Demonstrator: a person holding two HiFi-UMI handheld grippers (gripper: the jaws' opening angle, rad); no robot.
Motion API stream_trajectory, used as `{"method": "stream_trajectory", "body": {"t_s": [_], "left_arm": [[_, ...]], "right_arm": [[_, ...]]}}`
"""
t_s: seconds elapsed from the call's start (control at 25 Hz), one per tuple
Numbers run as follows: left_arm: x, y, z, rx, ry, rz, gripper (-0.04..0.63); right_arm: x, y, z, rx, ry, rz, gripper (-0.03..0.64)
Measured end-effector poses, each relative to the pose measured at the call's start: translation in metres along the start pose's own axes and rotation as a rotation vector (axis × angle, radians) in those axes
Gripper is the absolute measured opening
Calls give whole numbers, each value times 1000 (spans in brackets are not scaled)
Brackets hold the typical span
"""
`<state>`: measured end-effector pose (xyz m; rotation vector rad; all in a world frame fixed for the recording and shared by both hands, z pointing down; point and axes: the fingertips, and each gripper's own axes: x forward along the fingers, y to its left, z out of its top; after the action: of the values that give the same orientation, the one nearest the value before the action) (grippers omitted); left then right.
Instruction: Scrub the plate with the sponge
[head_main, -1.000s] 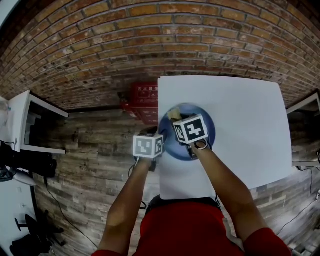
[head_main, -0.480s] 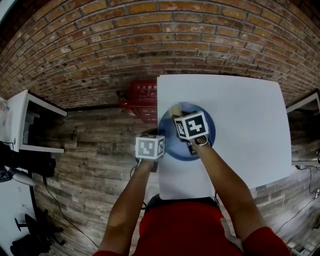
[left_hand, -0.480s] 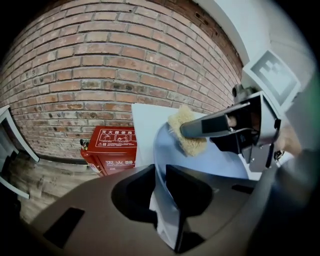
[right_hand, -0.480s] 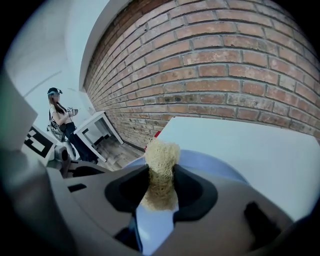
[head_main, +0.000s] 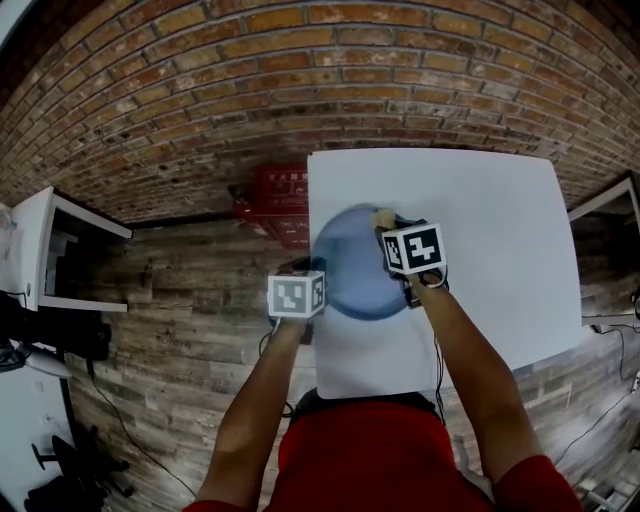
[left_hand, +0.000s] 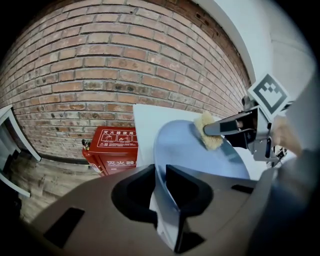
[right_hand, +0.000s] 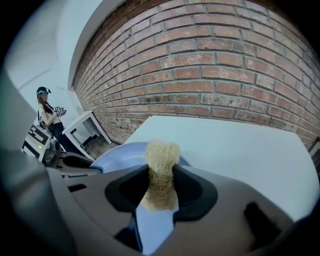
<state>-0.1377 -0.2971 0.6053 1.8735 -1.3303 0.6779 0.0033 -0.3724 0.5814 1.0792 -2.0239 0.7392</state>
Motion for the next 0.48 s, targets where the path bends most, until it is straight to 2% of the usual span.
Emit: {"method": "stream_trajectory", "body": {"t_s": [0.16,0.36,0.48], "left_arm": [[-1,0,0,-3,-1,-1,72],[-1,0,0,-5,2,-2,71],[0,-1,1,-14,-1,-1,71]], "right_arm": [[-7,5,-2,18,-6,9,153],[-4,60,6,27,-28,122,153],[5,89,7,10,-20,161,153]]}}
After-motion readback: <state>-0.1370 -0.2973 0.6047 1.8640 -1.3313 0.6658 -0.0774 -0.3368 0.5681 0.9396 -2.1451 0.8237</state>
